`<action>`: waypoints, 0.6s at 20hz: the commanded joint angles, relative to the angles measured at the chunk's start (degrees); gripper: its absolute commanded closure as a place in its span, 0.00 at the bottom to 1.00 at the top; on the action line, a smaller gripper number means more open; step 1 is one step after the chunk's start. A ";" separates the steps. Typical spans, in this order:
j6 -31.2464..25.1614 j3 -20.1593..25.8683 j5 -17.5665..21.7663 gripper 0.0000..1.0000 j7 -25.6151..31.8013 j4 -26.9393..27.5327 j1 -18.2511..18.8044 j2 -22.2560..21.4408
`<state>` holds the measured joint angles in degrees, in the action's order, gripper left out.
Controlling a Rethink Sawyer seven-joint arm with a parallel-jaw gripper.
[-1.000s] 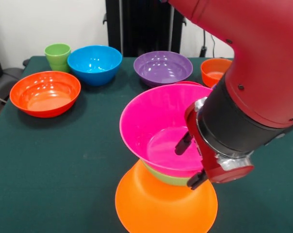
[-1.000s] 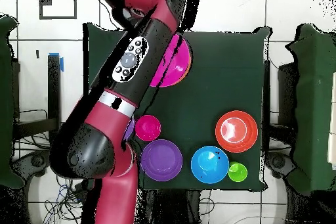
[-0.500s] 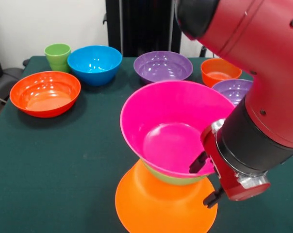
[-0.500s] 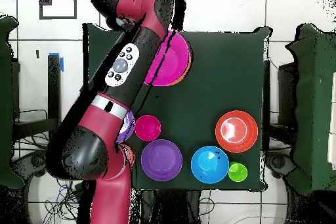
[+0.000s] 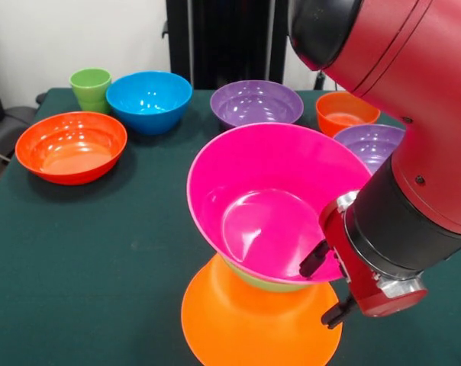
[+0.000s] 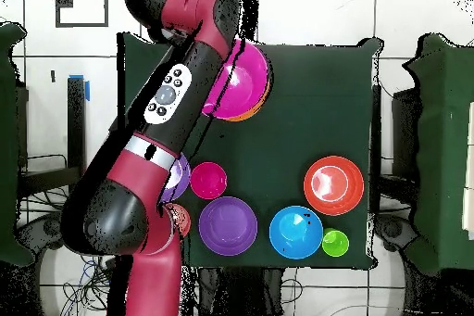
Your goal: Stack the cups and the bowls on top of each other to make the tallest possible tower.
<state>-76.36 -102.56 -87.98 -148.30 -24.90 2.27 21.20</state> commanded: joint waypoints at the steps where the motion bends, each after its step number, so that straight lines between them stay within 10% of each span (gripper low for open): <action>1: -2.39 2.71 6.71 0.00 -14.97 -0.11 0.06 0.87; 12: -3.16 5.71 10.12 0.00 -13.14 -3.03 -0.28 -1.09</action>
<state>-76.37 -102.34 -82.93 -148.30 -26.65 2.27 20.66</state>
